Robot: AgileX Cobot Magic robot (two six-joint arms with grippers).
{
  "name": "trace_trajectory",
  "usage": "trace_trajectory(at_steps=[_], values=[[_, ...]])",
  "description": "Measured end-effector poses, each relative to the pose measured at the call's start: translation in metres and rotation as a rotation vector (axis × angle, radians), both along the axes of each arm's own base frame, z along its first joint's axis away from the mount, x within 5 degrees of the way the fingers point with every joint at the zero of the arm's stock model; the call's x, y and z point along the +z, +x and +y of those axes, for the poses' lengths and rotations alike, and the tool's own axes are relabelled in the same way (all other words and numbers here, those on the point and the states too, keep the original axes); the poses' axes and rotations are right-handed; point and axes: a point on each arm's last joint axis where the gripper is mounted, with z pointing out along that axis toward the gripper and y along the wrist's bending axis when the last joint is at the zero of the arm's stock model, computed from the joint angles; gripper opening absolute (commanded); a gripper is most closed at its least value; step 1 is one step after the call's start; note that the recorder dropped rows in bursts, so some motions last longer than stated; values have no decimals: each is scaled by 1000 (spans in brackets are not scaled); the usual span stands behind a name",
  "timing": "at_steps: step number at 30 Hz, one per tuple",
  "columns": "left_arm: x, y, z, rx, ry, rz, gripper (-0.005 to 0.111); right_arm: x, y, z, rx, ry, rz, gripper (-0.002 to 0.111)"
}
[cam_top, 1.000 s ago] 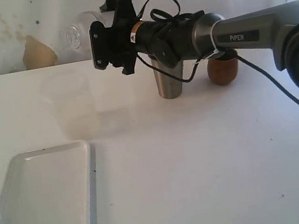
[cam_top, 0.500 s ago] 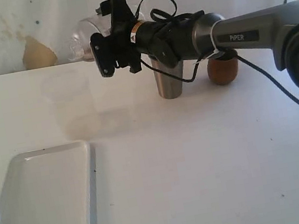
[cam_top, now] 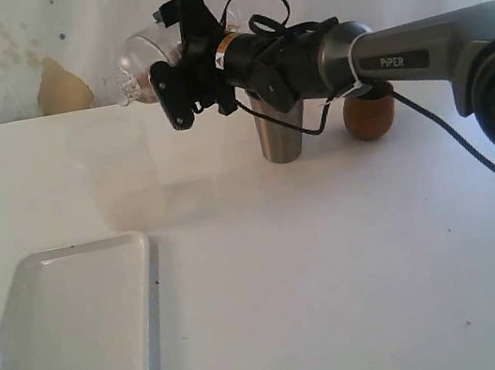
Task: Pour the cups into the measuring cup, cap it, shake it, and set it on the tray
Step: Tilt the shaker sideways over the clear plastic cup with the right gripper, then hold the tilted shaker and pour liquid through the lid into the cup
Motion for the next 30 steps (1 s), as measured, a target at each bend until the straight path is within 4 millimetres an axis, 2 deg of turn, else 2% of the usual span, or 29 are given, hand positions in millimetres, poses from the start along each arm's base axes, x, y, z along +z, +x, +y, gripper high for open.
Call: trace_trajectory(at_steps=[30], values=[[0,0,0,0,0,0,0,6,0,1,27,-75,-112,0]])
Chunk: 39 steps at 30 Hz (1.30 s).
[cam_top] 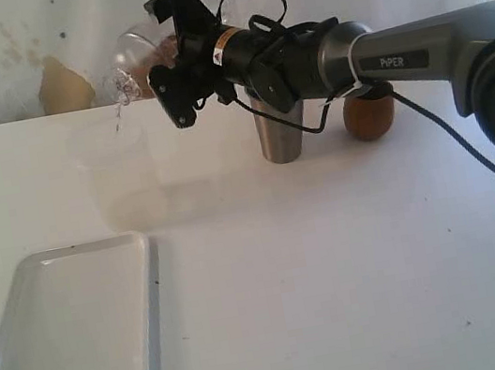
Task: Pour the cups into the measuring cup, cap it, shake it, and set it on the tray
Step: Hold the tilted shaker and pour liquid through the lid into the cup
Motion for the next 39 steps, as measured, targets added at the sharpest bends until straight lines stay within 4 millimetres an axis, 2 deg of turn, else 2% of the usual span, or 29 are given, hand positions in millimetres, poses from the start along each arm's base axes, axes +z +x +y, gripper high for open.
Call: trace_trajectory(at_steps=[39], values=[[0,0,0,0,0,0,0,3,0,1,7,10,-36,0]])
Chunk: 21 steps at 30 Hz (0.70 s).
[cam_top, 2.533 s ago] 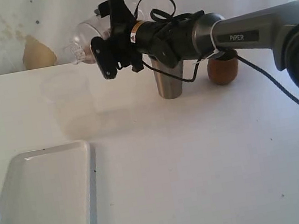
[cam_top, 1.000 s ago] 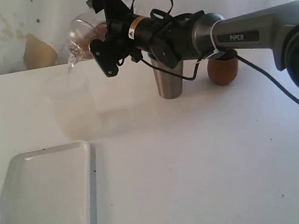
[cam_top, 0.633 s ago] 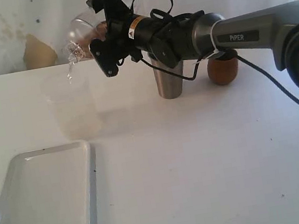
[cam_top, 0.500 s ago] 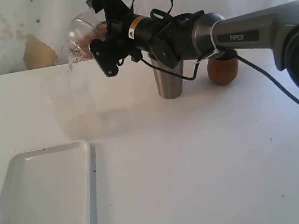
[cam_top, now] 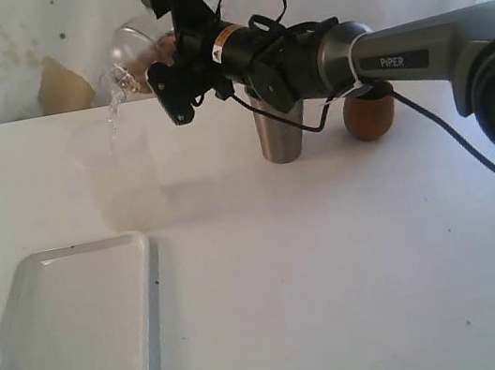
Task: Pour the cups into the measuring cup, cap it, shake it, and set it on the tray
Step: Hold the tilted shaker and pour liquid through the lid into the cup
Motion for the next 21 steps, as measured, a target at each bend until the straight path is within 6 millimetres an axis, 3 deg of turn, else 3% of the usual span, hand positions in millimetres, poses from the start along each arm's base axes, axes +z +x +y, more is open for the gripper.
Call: trace_trajectory(at_steps=[21], values=[[0,0,0,0,0,0,0,-3,1,1,3,-10,-18,0]])
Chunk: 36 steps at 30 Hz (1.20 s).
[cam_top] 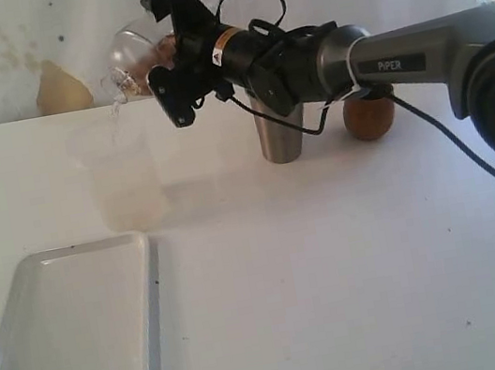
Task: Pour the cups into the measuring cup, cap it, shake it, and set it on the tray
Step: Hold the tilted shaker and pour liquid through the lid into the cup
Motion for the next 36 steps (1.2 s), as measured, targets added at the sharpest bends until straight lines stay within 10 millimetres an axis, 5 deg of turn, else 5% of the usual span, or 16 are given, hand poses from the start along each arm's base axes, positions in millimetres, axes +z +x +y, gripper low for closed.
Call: trace_trajectory(at_steps=[36], values=[[0,0,0,0,0,0,0,2,6,-2,-26,-133,-127,0]])
